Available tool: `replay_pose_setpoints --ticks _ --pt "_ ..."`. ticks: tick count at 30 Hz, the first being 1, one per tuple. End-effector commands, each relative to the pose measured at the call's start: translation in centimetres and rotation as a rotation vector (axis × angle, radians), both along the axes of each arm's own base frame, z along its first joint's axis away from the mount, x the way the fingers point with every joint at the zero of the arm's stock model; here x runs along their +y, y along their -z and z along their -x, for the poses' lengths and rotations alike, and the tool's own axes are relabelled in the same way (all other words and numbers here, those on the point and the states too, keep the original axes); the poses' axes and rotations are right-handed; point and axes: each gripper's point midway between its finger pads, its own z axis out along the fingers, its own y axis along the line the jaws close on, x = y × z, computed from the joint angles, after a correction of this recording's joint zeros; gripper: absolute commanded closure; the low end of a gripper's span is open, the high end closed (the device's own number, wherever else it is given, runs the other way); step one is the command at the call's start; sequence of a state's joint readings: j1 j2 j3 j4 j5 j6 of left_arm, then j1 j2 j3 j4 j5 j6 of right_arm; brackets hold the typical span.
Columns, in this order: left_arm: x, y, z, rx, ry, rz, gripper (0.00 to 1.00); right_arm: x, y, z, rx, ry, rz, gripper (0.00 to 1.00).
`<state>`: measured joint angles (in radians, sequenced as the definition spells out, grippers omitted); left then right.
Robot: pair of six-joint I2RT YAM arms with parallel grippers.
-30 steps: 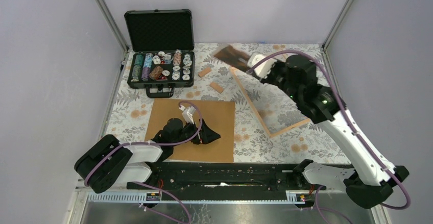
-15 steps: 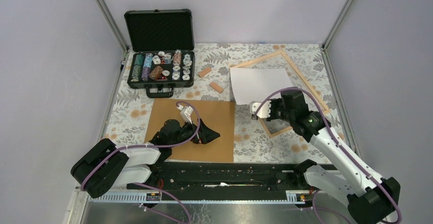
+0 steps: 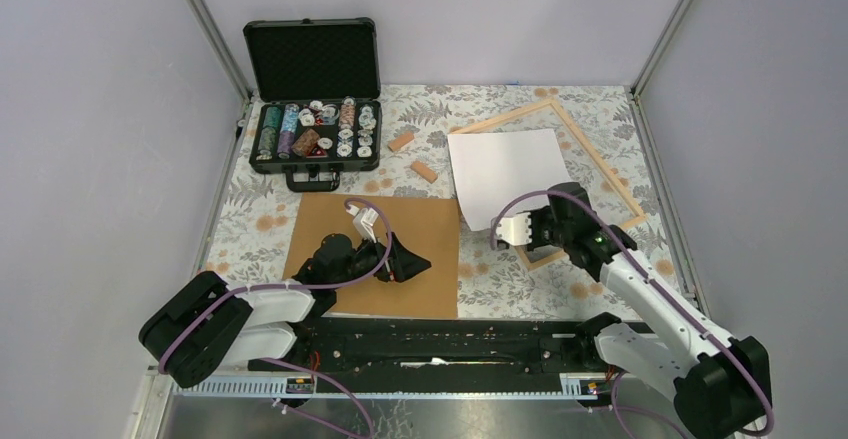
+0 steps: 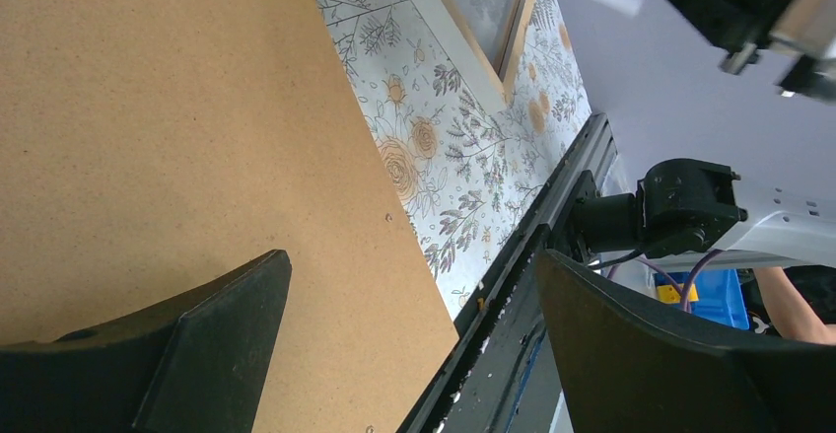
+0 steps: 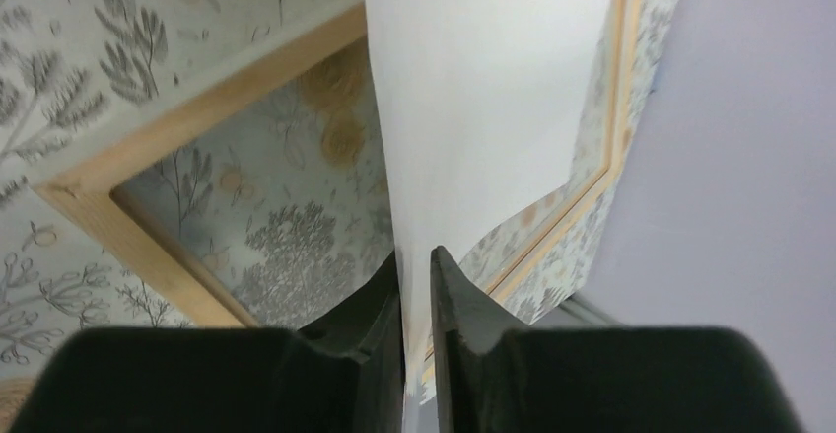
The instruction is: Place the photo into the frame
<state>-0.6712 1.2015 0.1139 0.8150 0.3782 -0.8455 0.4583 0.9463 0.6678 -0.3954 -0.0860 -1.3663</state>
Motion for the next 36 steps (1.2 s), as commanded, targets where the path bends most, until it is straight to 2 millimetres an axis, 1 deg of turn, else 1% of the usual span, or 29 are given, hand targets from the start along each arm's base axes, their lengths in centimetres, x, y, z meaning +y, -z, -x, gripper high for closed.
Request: replay_pose_setpoints --ticks 1,3,5,8,9,10,12,13,15,16,17,20,22,24,26,27,29,31,33,35,36 --pt "-0.2 -0.9 0.1 -0.049 0.015 0.034 0.01 -2.2 0.2 -1.9 -0.077 0.031 0.016 0.8" --pt "-0.1 -1.0 0.1 -0.052 0.012 0.037 0.01 -2.2 0.0 -2.3 -0.094 0.026 -0.023 0.8" --pt "-0.2 -1.0 0.1 -0.05 0.017 0.037 0.01 -2.5 0.4 -2.6 -0.088 0.03 -0.003 0.77" --pt "-0.3 -1.0 0.1 -0.051 0.018 0.04 0.01 -4.1 1.3 -3.3 -0.101 0.074 0.051 0.74" --pt "-0.2 -1.0 0.2 -0.051 0.019 0.04 0.01 -4.6 1.4 -3.6 -0.122 0.094 0.048 0.68" --pt "-0.2 -1.0 0.2 -0.051 0.017 0.04 0.01 -5.1 0.9 -4.5 -0.183 0.125 0.033 0.6" --pt "-0.1 -1.1 0.1 -0.055 0.014 0.04 0.01 -6.9 0.3 -5.7 -0.309 0.23 0.043 0.41" --pt "-0.1 -1.1 0.1 -0.056 0.014 0.042 0.01 -8.1 0.3 -6.0 -0.362 0.291 0.053 0.3" --pt "-0.2 -1.1 0.2 -0.055 0.018 0.043 0.01 -9.7 0.6 -5.8 -0.399 0.368 0.033 0.17" --pt "-0.2 -1.1 0.3 -0.057 0.019 0.043 0.01 -10.2 0.7 -5.6 -0.386 0.404 0.008 0.02" --pt "-0.1 -1.2 0.2 -0.058 0.017 0.045 0.01 -10.5 0.4 -5.5 -0.379 0.445 -0.02 0.0" --pt "-0.1 -1.3 0.3 -0.063 0.017 0.048 0.01 -11.3 -2.1 -5.1 -0.399 0.594 -0.161 0.0" --pt "0.0 -1.3 0.3 -0.066 0.015 0.049 0.01 -10.9 -3.1 -4.1 -0.31 0.702 -0.315 0.0" --pt "0.0 -1.3 0.3 -0.065 0.015 0.048 0.01 -10.2 -3.1 -2.5 -0.161 0.805 -0.431 0.0" --pt "-0.1 -1.2 0.3 -0.062 0.018 0.046 0.01 -9.2 -3.5 -0.9 -0.023 0.906 -0.546 0.0" --pt "-0.1 -1.2 0.3 -0.061 0.02 0.046 0.01 -8.9 -4.1 -0.2 0.028 0.96 -0.595 0.0" --pt "-0.1 -1.2 0.3 -0.061 0.019 0.046 0.01 -8.8 -5.3 0.8 0.074 1.08 -0.705 0.0" --pt "-0.2 -1.1 0.2 -0.057 0.021 0.043 0.01 -9.7 -6.6 1.4 0.05 1.239 -0.817 0.0" --pt "-0.3 -1.1 0.2 -0.053 0.025 0.042 0.01 -10.6 -8.0 2.2 0.021 1.446 -0.989 0.0" --pt "-0.4 -1.0 0.1 -0.05 0.024 0.041 0.01 -10.2 -8.4 3.9 0.093 1.66 -1.165 0.0" --pt "-0.4 -1.0 0.1 -0.048 0.025 0.039 0.01 -9.5 -8.4 4.4 0.148 1.72 -1.253 0.0"
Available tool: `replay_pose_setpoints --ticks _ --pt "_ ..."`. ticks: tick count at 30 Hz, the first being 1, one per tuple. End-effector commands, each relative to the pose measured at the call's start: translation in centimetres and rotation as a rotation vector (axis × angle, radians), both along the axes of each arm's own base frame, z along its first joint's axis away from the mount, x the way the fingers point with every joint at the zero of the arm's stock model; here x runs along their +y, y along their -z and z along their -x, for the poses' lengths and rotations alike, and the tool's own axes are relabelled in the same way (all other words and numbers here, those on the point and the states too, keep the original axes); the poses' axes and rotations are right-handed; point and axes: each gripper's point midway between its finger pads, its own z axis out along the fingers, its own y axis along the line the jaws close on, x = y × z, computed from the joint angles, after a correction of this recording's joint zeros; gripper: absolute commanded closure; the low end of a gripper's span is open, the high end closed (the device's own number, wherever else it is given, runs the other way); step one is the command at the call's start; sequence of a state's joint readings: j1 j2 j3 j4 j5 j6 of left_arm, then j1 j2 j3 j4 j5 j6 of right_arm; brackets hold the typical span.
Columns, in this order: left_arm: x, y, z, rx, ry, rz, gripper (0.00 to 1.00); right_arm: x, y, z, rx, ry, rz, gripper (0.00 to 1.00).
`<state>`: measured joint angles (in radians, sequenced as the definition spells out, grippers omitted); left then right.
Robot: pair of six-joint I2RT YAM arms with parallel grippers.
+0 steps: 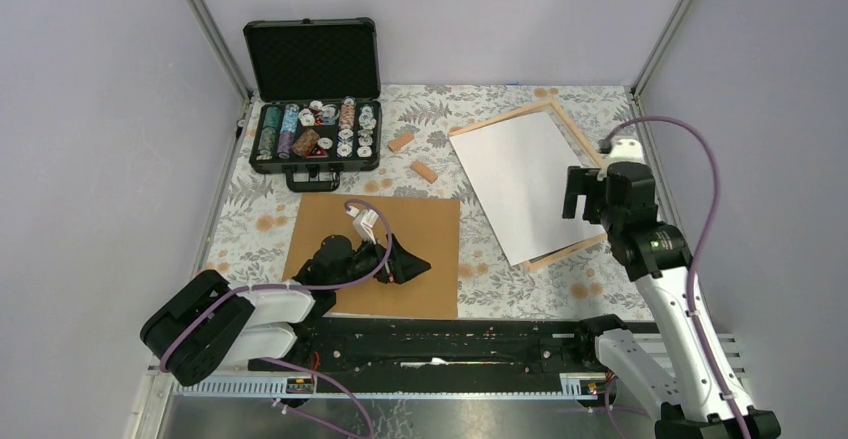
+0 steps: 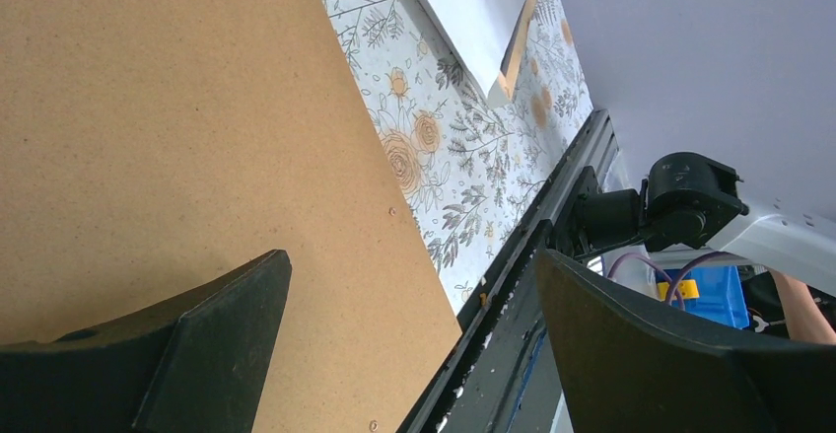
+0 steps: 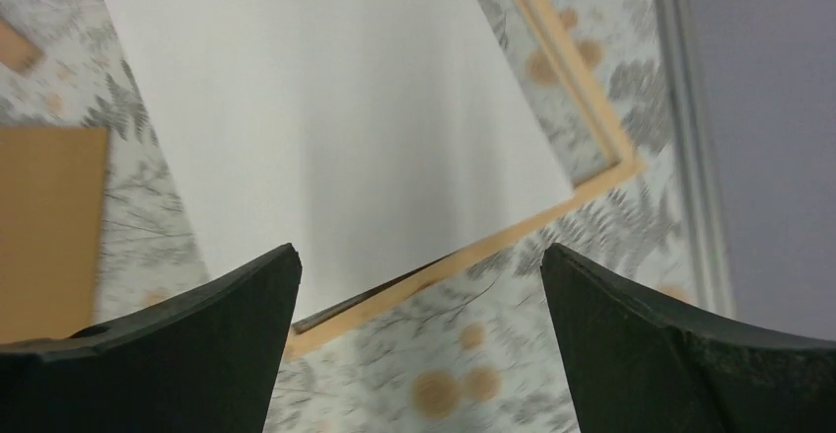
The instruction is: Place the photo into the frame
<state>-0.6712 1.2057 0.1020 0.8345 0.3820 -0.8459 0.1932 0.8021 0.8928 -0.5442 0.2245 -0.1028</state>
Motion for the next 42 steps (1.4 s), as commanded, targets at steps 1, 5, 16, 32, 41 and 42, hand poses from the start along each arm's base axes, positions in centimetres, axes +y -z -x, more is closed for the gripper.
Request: replay_pose_setpoints --ticks 1,5,16,32,41,42 --pt "-0.5 -1.1 -0.1 -0.046 0.019 0.036 0.01 1.2 0.3 3.7 0.085 0.438 -0.514 0.0" --pt "-0.5 -1.0 -0.3 -0.038 0.015 0.029 0.01 4.6 3.3 4.0 0.196 0.543 -0.807 0.0" --pt "-0.8 -0.5 -0.7 -0.016 0.012 0.017 0.01 12.2 9.1 6.0 0.424 0.51 -1.142 0.04" --pt "-1.2 -0.1 -0.9 0.011 0.015 0.011 0.01 13.3 17.8 5.3 0.281 0.574 -1.107 0.02" --pt "-1.0 -0.2 -0.9 0.005 0.003 0.017 0.01 13.3 18.0 4.3 0.204 0.572 -1.104 0.02" --pt "-0.9 -0.2 -0.9 0.004 0.001 0.016 0.01 13.3 17.9 4.2 0.198 0.575 -1.101 0.02"
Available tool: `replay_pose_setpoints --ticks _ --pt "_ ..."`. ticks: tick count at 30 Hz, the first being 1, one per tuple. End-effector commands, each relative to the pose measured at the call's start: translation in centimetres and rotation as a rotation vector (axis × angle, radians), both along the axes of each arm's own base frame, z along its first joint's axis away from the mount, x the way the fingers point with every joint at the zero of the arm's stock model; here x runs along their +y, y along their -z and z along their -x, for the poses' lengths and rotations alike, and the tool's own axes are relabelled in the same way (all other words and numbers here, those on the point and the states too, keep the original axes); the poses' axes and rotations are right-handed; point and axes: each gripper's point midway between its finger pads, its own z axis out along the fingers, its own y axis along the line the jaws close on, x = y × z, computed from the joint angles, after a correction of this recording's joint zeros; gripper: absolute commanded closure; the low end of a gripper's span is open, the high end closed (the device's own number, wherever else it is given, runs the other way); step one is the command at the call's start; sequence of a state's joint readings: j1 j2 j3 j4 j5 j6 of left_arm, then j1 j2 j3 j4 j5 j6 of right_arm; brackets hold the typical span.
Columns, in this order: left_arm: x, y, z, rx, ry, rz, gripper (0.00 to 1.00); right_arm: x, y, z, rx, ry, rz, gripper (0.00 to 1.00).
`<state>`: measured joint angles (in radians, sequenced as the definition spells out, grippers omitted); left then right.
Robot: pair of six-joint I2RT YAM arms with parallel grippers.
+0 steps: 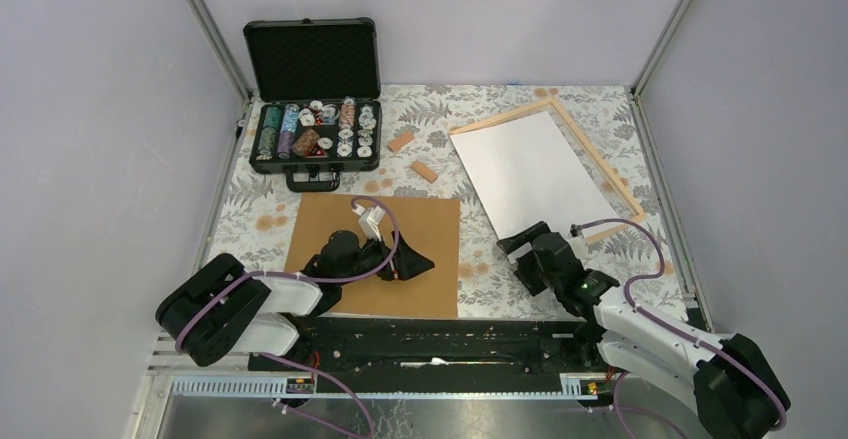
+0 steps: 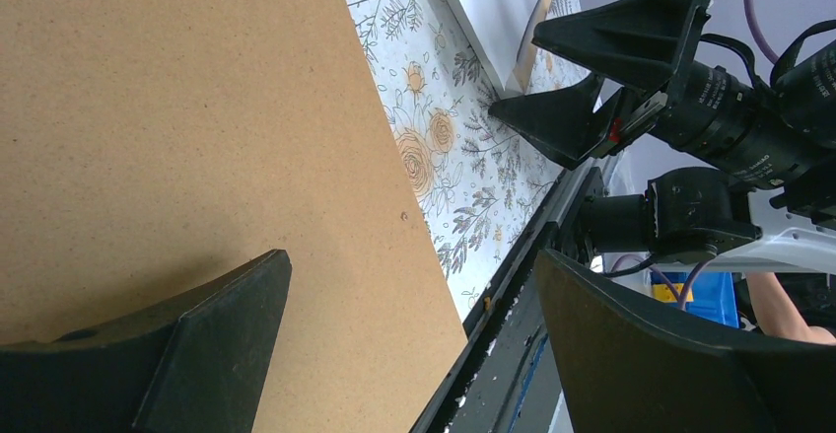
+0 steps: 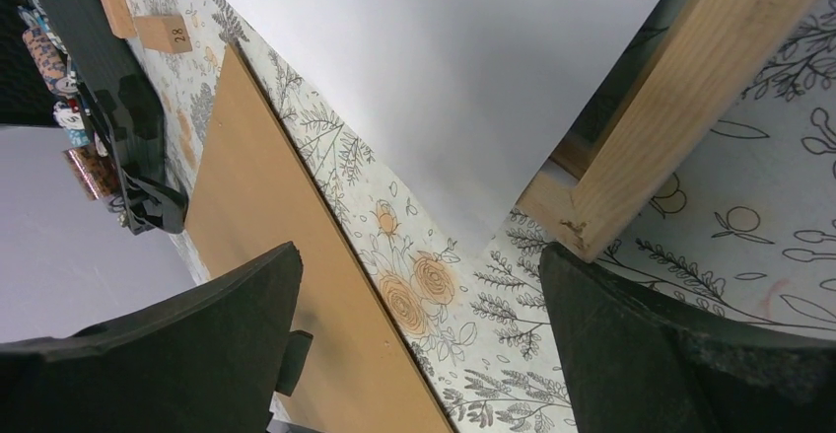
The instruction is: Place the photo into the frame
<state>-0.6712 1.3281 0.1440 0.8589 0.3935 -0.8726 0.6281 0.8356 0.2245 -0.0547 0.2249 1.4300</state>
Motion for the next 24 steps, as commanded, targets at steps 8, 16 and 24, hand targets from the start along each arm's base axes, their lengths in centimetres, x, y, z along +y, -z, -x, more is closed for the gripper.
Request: replay_pose_setpoints --ticks 8,16,24 --pt "-0.2 -1.7 -0.3 -0.071 0.0 0.039 0.01 -0.2 -1.9 -2.4 -0.117 0.104 0.021 0.17" --pt "-0.1 -1.8 -0.2 -0.076 0.0 0.043 0.01 -1.2 -2.3 -3.0 -0.152 0.158 0.05 0.16" --pt "-0.2 -1.7 -0.2 -0.073 0.006 0.039 0.01 -3.0 -4.5 -3.7 -0.272 0.235 0.046 0.17"
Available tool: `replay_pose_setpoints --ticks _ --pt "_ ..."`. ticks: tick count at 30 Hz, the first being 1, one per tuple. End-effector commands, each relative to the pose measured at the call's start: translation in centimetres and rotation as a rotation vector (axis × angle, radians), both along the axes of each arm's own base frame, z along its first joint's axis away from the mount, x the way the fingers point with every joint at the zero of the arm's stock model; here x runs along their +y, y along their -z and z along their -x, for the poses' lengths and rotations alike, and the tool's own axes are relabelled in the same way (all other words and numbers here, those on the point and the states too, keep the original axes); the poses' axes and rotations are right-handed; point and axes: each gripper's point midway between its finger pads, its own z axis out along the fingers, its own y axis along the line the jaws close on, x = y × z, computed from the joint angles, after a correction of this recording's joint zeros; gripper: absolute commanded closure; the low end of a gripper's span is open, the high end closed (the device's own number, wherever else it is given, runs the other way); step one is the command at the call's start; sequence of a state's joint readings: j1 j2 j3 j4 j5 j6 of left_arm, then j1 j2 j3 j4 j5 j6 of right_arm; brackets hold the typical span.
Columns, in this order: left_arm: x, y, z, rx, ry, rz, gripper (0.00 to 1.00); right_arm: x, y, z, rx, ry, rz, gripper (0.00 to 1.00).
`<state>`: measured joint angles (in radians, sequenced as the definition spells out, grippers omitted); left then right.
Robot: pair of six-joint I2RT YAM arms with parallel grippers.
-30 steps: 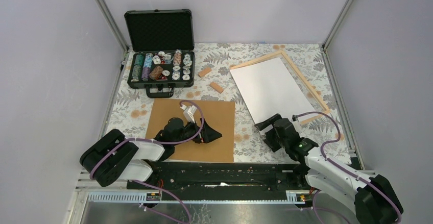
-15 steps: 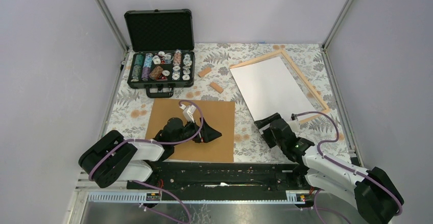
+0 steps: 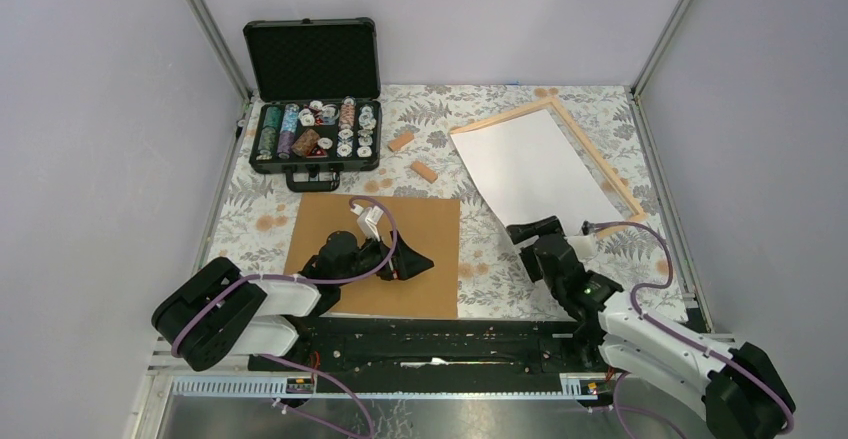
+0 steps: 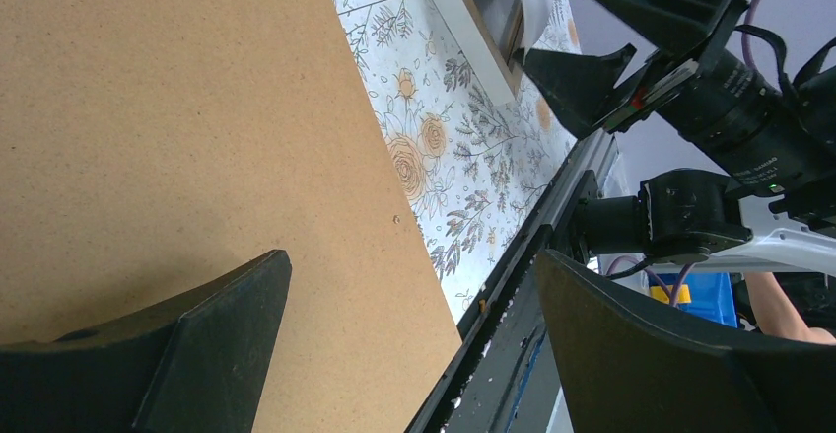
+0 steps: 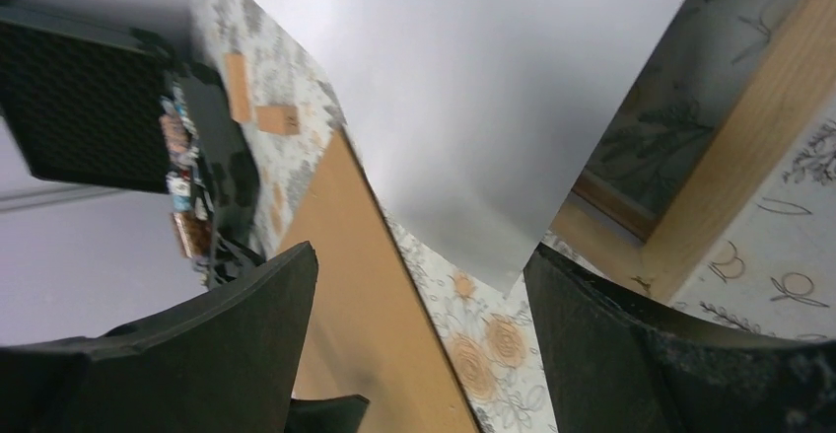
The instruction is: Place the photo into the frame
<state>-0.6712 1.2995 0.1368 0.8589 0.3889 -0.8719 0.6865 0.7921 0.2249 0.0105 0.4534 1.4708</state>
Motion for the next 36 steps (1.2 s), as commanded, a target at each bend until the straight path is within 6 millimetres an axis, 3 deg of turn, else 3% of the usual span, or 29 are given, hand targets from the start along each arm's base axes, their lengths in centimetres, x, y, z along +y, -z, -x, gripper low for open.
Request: replay_pose_setpoints --ticks 1,8,17,23,26,31,32,36 --pt "-0.3 -1.1 -0.2 -0.055 0.011 0.027 0.01 -2.0 -2.0 -1.3 -0.112 0.112 0.025 0.17" --pt "-0.3 -1.2 -0.2 -0.055 0.01 0.027 0.01 -4.1 -2.2 -1.2 -0.099 0.185 0.117 0.17" --pt "-0.3 -1.1 -0.3 -0.053 0.007 0.023 0.01 -6.5 -3.3 -1.3 -0.142 0.222 0.26 0.07" --pt "-0.3 -1.0 -0.3 -0.051 0.009 0.022 0.01 -8.1 -2.9 -0.8 -0.146 0.29 0.282 0.12" --pt "-0.3 -1.0 -0.3 -0.05 0.011 0.021 0.01 -7.4 -2.9 -0.9 -0.139 0.221 0.325 0.13" --pt "-0.4 -1.0 -0.3 -0.047 0.014 0.02 0.01 -3.0 -4.3 -1.7 -0.129 -0.175 0.548 0.01" --pt "-0.4 -1.0 -0.3 -0.047 0.014 0.019 0.01 -2.5 -5.0 -1.9 -0.12 -0.226 0.59 0.0" --pt "-0.5 -1.0 -0.4 -0.045 0.014 0.019 0.01 -1.8 -4.9 -1.9 -0.042 -0.417 0.756 0.0"
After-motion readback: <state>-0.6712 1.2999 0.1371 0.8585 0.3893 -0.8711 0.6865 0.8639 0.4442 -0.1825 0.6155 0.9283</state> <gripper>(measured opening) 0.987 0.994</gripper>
